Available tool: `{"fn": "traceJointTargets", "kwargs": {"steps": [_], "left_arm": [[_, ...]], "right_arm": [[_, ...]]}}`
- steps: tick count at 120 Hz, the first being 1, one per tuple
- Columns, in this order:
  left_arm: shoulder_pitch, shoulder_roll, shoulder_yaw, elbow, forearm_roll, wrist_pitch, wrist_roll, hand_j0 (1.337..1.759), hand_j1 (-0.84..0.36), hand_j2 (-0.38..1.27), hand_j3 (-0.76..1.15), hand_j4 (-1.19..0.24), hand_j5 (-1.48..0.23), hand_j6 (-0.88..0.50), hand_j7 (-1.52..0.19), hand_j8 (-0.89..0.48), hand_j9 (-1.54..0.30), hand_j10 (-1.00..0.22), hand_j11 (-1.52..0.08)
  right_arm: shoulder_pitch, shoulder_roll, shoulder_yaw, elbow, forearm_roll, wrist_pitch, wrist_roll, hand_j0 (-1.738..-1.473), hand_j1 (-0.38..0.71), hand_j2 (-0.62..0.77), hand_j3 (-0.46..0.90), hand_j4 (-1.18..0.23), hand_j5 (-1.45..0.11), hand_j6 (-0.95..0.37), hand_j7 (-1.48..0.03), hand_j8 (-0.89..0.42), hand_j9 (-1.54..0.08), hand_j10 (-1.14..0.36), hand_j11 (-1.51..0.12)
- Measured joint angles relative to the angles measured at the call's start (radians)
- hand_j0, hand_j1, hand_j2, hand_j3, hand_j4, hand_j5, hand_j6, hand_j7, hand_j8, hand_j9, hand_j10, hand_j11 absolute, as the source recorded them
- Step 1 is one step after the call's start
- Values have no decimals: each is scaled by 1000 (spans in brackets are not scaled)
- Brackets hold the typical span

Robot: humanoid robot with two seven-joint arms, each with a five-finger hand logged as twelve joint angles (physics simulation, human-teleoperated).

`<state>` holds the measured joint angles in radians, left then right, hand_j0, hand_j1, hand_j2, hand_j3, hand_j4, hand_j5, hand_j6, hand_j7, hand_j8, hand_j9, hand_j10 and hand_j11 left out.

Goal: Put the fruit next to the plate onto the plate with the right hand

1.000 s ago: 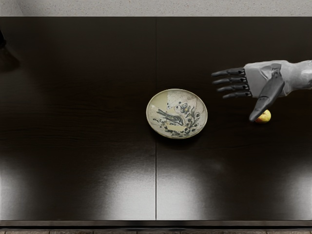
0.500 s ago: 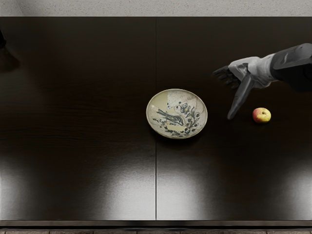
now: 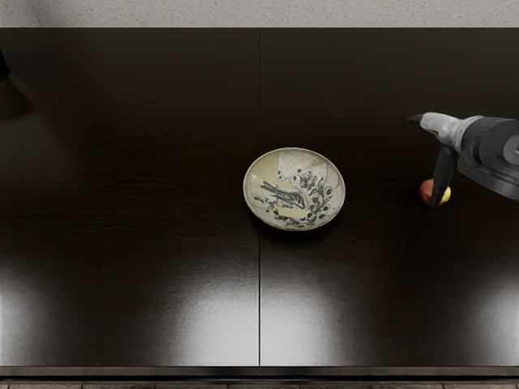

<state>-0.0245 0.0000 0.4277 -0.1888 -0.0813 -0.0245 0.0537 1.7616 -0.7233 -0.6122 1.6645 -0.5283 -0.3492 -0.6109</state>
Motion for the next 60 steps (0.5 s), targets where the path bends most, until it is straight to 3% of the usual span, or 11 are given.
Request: {"fn": "traceJointTargets", "kwargs": {"steps": [22,60], "left_arm": [[-2,0,1,-1,0,0,0,1658,71,46,0,-231,-301,-231,-301,-231,-301,-231,-301],[0,0,3,-6,0,0,0,1658,71,46,0,-231,-301,-231,-301,-231,-301,-231,-301]], "right_arm": [[-17,42,-107,5,-41,-142,0,-1658,-303,-7,0,-41,-51,-42,-51,-41,-51,-41,-51],[-150,88,-148,-69,-122,-255,0,-1658,-228,-19,0,-103,-132,-104,-132,-103,-132,-102,-132]]}}
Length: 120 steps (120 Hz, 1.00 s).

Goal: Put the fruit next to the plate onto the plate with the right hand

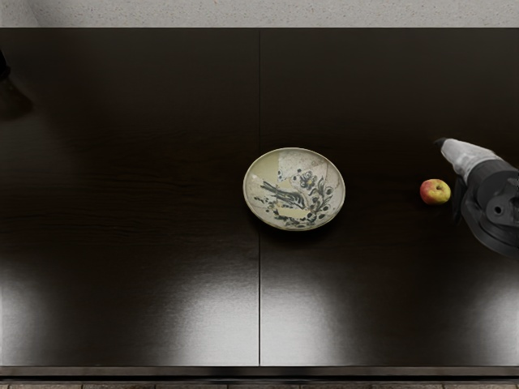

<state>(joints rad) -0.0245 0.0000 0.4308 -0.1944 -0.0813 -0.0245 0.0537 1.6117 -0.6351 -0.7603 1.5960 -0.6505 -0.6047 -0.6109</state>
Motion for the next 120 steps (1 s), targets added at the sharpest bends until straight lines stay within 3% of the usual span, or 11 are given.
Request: {"fn": "traceJointTargets", "kwargs": {"steps": [36,75,120], "left_arm": [[0,0,0,0,0,0,0,1658,71,46,0,-231,-301,-231,-301,-231,-301,-231,-301],[-6,0,3,-1,0,0,0,1658,71,46,0,-231,-301,-231,-301,-231,-301,-231,-301],[-7,0,2,-1,0,0,0,1658,71,46,0,-231,-301,-231,-301,-231,-301,-231,-301]], "right_arm": [[-75,67,5,-89,-25,-6,0,-1658,-82,-43,0,-225,-290,-226,-290,-225,-290,-224,-290],[-117,126,5,-170,-29,-6,0,-1658,-52,-48,0,-250,-323,-251,-323,-250,-323,-250,-323],[-126,161,5,-193,-29,-6,0,-1658,-4,-56,0,-289,-375,-290,-375,-290,-375,-289,-375]]}}
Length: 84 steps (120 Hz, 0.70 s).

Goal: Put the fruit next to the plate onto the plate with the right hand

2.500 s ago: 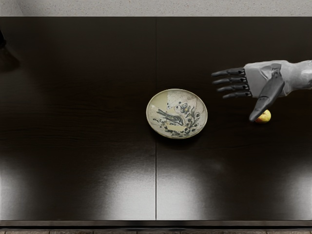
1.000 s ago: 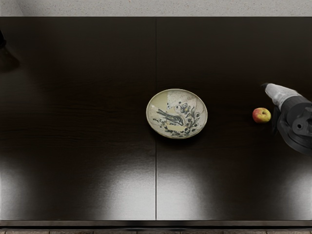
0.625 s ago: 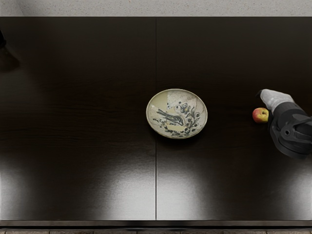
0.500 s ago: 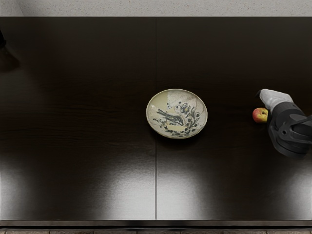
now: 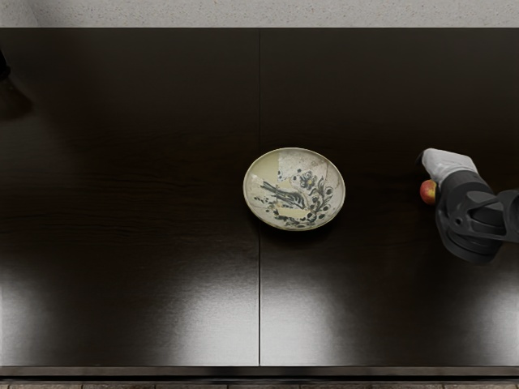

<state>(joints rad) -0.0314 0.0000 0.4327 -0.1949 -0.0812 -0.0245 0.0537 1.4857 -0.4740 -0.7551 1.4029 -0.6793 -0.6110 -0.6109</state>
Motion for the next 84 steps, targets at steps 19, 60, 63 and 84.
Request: {"fn": "traceJointTargets", "kwargs": {"steps": [19,60,63,84], "left_arm": [[0,0,0,0,0,0,0,1658,71,46,0,-231,-301,-231,-301,-231,-301,-231,-301],[-1,0,0,0,0,0,0,1658,71,46,0,-231,-301,-231,-301,-231,-301,-231,-301],[-1,0,0,0,0,0,0,1658,71,46,0,-231,-301,-231,-301,-231,-301,-231,-301],[-1,0,1,-2,0,0,0,1658,71,46,0,-231,-301,-231,-301,-231,-301,-231,-301]], "right_arm": [[-1,4,-1,-1,1,0,0,-1658,34,-63,0,-321,-416,-322,-416,-321,-416,-321,-416],[-22,9,-1,-10,-2,0,0,-1658,71,-69,0,-351,-456,-352,-456,-352,-456,-351,-456],[-23,9,-1,-10,-2,0,0,-1658,71,-69,0,-352,-457,-353,-457,-352,-457,-352,-457],[-21,10,-1,-10,-1,0,0,-1658,82,-71,0,-361,-468,-362,-468,-361,-468,-361,-468]]}}
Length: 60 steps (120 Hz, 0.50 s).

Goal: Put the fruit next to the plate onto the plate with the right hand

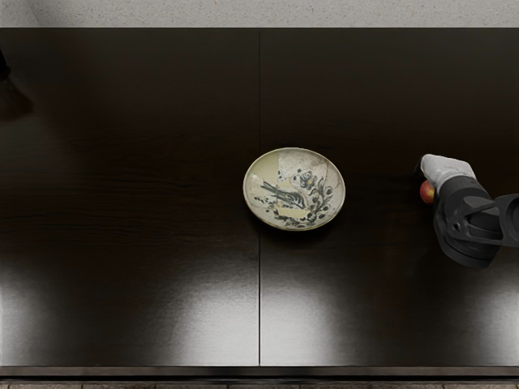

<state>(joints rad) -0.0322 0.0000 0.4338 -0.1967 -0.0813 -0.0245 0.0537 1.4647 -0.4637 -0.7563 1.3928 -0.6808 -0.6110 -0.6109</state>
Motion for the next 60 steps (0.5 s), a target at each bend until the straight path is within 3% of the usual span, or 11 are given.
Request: {"fn": "traceJointTargets", "kwargs": {"steps": [60], "left_arm": [[0,0,0,-1,0,0,0,1658,71,46,0,-231,-301,-231,-301,-231,-301,-231,-301]], "right_arm": [[-4,-2,-6,0,-11,0,0,-1658,142,-80,0,-411,-533,-411,-533,-411,-533,-411,-533]]}}
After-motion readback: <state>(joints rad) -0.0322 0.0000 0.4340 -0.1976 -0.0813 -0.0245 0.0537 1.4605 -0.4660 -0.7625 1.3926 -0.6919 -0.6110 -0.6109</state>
